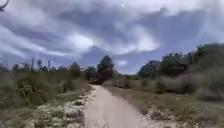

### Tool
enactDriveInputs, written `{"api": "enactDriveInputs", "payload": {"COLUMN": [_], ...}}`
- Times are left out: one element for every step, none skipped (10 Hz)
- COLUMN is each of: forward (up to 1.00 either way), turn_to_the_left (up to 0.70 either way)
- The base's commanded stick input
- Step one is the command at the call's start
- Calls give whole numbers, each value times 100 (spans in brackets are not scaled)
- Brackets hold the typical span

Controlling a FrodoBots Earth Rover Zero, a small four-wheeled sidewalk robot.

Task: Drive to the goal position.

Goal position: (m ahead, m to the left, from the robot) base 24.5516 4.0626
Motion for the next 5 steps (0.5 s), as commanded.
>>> {"api": "enactDriveInputs", "payload": {"forward": [85, 85, 85, 85, 85], "turn_to_the_left": [0, 0, 0, 0, 0]}}
